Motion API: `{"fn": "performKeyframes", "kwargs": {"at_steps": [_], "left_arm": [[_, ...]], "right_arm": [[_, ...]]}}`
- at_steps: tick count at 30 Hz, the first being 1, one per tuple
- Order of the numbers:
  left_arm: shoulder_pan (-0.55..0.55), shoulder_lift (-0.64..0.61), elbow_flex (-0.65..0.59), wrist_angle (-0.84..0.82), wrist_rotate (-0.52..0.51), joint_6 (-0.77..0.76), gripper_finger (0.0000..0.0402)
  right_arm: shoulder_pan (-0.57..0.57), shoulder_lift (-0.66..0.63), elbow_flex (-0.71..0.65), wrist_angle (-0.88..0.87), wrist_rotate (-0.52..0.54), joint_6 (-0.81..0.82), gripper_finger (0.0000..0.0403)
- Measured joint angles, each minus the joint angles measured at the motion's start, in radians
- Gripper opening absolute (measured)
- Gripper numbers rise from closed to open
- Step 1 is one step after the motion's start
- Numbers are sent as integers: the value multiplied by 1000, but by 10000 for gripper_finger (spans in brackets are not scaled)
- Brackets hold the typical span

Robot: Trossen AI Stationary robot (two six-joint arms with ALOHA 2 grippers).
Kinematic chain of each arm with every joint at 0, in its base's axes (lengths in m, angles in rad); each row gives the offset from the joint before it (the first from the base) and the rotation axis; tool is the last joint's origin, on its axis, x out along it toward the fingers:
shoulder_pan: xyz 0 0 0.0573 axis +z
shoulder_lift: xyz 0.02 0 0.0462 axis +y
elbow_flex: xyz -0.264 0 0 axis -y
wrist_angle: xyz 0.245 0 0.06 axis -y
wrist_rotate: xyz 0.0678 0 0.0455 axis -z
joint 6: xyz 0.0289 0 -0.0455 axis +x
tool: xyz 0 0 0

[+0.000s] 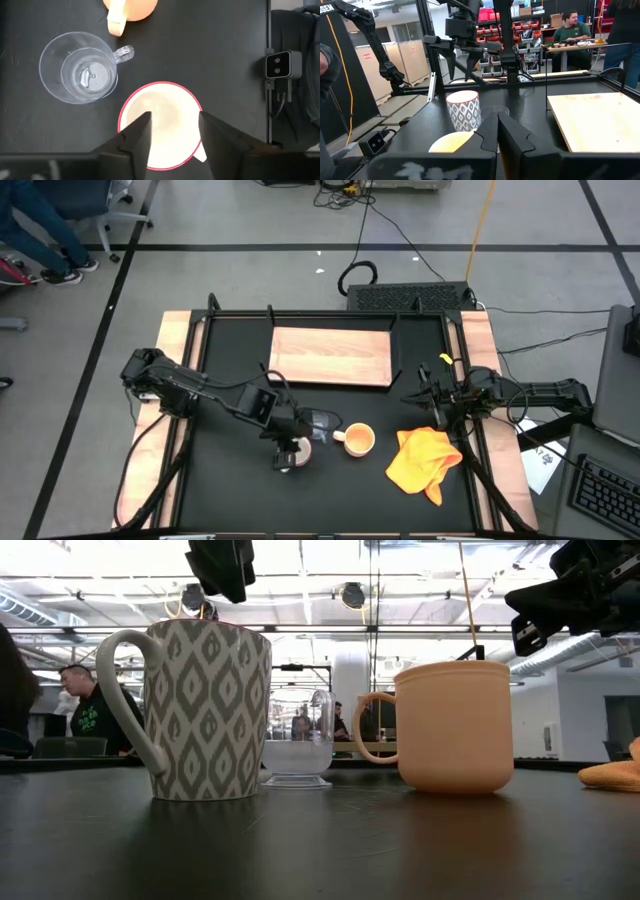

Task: Stack small to large cups/mugs on shelf
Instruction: Put the gray patterned mug on the shelf

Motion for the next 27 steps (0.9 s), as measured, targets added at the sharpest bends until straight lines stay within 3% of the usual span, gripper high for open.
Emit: {"fn": "performKeyframes", "kwargs": {"at_steps": [12,22,27], "left_arm": [[3,0,0,-15,0,-18,272],[3,0,0,-22,-3,-14,280],[3,14,-1,-65,-52,2,280]], "right_arm": [[0,0,0,-1,0,0,0],[0,0,0,-1,0,0,0],[0,0,0,-1,0,0,0]]}}
